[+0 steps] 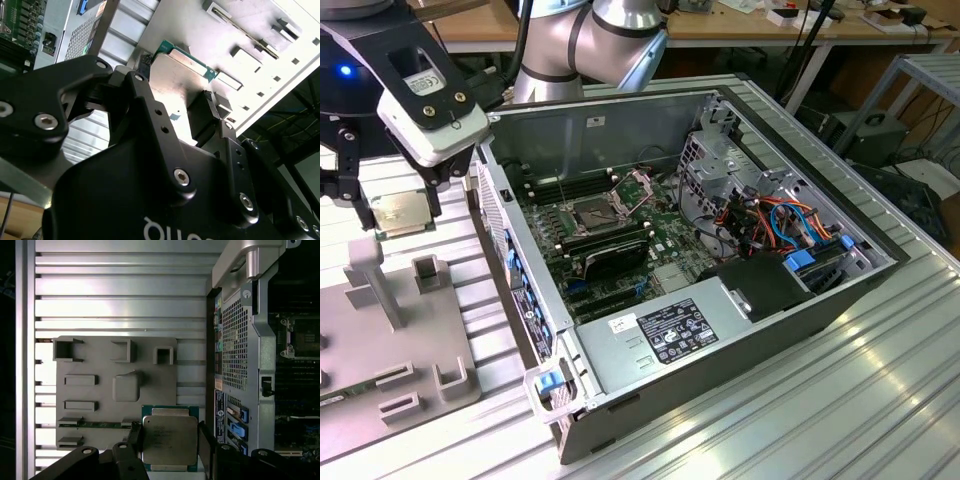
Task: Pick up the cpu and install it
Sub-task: 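Pick up the cpu and move it towards the insertion slot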
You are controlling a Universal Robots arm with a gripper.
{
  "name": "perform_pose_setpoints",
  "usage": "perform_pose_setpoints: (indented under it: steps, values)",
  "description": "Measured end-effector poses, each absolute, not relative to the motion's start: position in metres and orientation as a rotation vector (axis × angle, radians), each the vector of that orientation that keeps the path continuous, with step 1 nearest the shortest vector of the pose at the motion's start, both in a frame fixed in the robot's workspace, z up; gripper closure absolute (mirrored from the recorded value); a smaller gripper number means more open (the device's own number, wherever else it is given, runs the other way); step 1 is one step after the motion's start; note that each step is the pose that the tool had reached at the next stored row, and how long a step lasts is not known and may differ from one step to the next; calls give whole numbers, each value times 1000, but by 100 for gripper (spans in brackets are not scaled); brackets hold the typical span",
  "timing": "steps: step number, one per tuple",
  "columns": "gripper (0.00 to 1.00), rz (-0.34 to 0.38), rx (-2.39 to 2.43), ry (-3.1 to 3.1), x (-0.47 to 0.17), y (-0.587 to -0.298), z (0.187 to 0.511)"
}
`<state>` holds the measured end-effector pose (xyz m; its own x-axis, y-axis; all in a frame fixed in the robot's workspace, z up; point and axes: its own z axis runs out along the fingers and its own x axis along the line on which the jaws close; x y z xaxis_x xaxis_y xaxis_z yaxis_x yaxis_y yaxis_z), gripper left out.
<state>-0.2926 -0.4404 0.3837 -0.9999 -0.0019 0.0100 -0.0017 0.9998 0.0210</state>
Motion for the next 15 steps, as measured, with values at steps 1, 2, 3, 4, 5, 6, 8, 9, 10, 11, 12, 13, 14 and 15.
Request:
perform_pose_setpoints:
  steps: [1, 2, 3, 4, 5, 6, 8, 9, 10, 11, 12, 13, 14, 15]
  values:
    - [45, -33, 3, -3131, -293, -440, 384]
    - [45, -33, 3, -3131, -292, -440, 384]
    - [45, -33, 3, -3131, -291, -440, 384]
    - [45, -33, 3, -3131, -290, -440, 384]
    - [45, -33, 3, -3131, -288, -440, 384]
    - [45, -33, 3, -3131, -287, -440, 384]
    - [45, -33, 3, -3131, -284, -440, 384]
    - [45, -33, 3, -3131, -281, -440, 384]
    - [45, -33, 3, -3131, -279, -440, 384]
    - [45, -33, 3, -3131, -277, -440, 384]
    - [45, -33, 3, -3131, -275, -440, 384]
    - [45, -33, 3, -3131, -272, -440, 384]
    - [45, -33, 3, -3131, -271, -440, 384]
    - [45, -33, 3, -3131, -268, -440, 384]
